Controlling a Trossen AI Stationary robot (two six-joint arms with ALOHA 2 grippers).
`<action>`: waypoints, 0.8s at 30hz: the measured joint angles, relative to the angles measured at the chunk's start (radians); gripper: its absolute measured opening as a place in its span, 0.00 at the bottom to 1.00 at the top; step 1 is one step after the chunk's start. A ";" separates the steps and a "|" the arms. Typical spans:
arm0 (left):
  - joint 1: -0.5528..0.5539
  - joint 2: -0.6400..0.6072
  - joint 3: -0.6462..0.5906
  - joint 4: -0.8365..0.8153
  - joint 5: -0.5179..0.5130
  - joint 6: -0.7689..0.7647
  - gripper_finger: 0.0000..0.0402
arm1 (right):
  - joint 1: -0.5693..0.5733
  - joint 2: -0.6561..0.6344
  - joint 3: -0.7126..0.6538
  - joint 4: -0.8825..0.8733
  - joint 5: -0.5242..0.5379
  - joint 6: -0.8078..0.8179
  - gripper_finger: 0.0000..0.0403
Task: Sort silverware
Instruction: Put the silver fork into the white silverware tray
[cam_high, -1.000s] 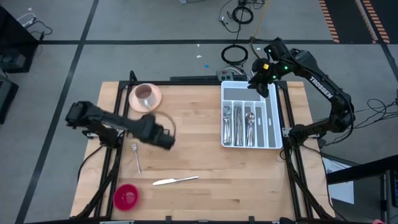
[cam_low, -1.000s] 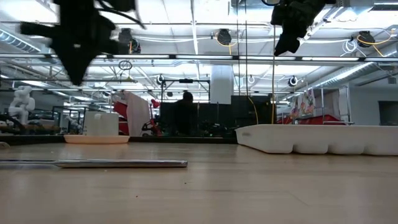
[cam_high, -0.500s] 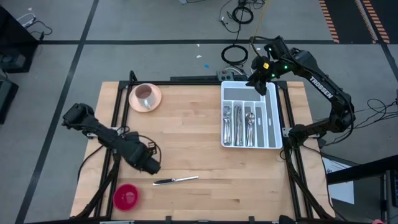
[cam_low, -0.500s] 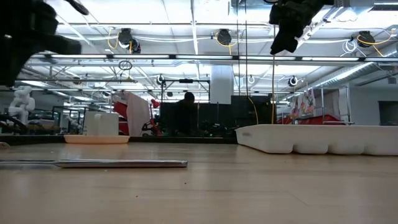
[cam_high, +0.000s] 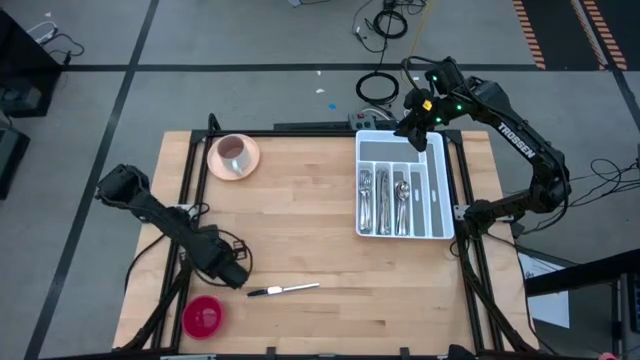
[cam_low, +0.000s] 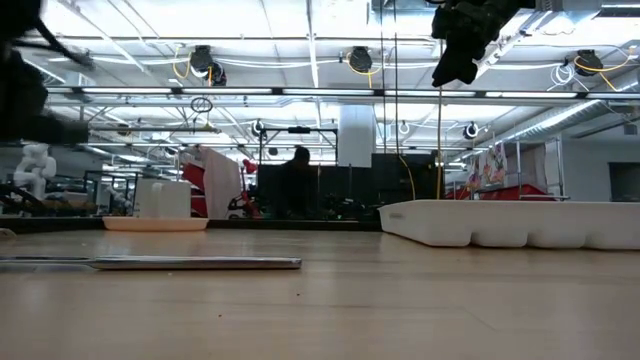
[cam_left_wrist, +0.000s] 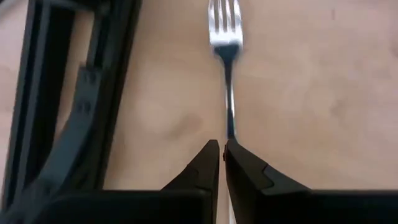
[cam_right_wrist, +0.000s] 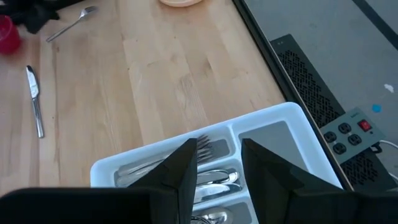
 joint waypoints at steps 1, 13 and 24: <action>0.012 0.000 -0.021 0.006 -0.008 0.000 0.08 | 0.000 0.000 0.000 0.000 0.000 0.000 0.29; 0.109 -0.004 -0.085 0.042 -0.171 0.058 0.21 | 0.000 0.000 0.000 0.003 0.000 0.018 0.29; 0.108 -0.004 -0.104 0.033 -0.135 0.078 0.37 | 0.000 0.000 0.000 0.014 0.000 0.015 0.29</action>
